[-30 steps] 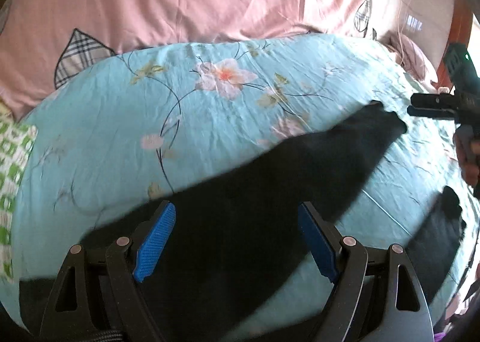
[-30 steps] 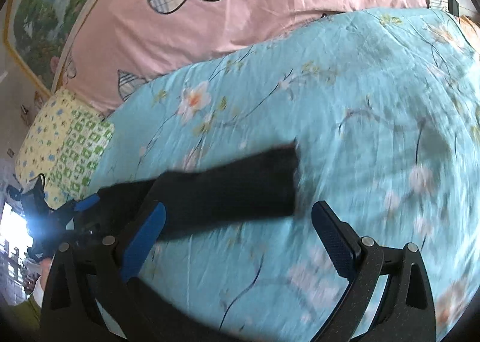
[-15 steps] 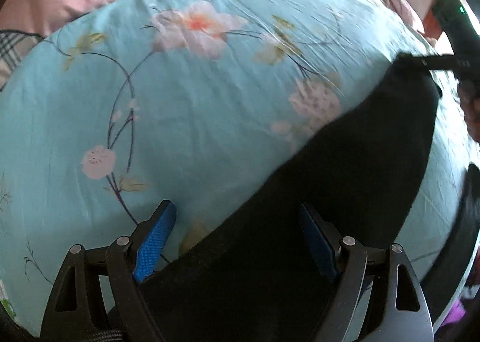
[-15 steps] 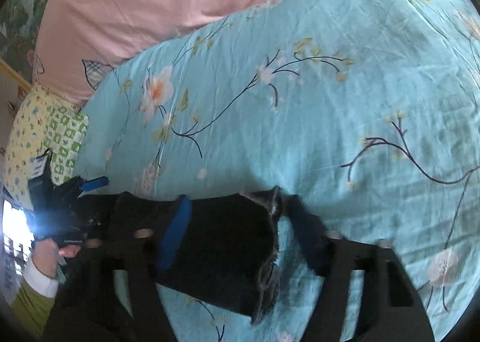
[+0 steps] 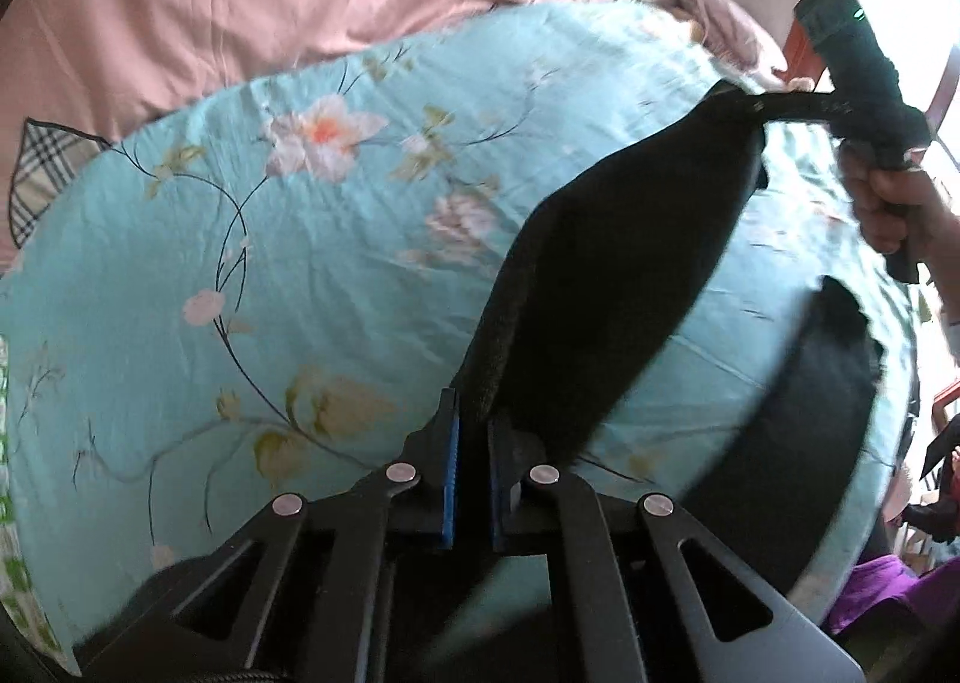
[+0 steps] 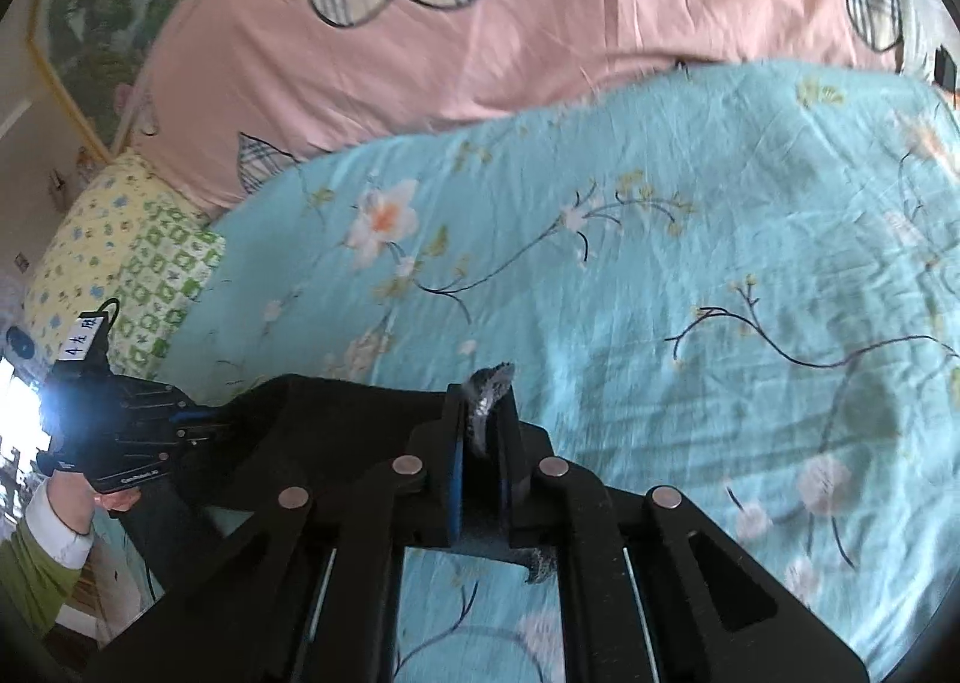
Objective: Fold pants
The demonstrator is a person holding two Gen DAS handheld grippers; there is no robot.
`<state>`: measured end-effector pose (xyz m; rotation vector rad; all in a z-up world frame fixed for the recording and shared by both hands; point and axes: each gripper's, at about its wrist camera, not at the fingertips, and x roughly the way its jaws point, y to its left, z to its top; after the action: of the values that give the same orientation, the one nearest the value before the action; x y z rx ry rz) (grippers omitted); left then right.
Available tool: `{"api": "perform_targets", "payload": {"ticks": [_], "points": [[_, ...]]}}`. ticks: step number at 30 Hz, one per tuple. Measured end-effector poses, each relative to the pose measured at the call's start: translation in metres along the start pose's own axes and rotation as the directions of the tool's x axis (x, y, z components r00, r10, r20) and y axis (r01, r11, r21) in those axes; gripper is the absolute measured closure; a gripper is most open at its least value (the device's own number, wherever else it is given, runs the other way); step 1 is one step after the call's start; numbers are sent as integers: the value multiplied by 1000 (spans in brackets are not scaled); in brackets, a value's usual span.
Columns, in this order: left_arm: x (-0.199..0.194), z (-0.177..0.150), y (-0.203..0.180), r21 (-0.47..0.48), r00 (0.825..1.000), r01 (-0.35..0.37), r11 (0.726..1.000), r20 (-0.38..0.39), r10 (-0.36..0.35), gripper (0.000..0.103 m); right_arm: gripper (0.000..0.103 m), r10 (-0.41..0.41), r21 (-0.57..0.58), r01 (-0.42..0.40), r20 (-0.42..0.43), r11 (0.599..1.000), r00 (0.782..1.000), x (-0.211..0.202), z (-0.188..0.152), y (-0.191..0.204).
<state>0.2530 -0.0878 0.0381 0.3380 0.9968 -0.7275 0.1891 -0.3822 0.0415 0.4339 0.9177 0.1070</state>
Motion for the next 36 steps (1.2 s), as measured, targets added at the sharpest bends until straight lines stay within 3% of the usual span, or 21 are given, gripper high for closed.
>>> {"api": "perform_targets", "payload": {"ticks": [14, 30, 36], "points": [[-60, -79, -72, -55, 997, 44, 997, 63, -41, 97, 94, 68, -50, -65, 74, 997, 995, -64, -82, 3], [-74, -135, -99, -126, 992, 44, 991, 123, -28, 97, 94, 116, -138, -98, 131, 986, 985, -101, -153, 13], [-72, -149, -107, -111, 992, 55, 992, 122, -42, 97, 94, 80, -182, -61, 98, 981, 992, -106, -169, 17]]}}
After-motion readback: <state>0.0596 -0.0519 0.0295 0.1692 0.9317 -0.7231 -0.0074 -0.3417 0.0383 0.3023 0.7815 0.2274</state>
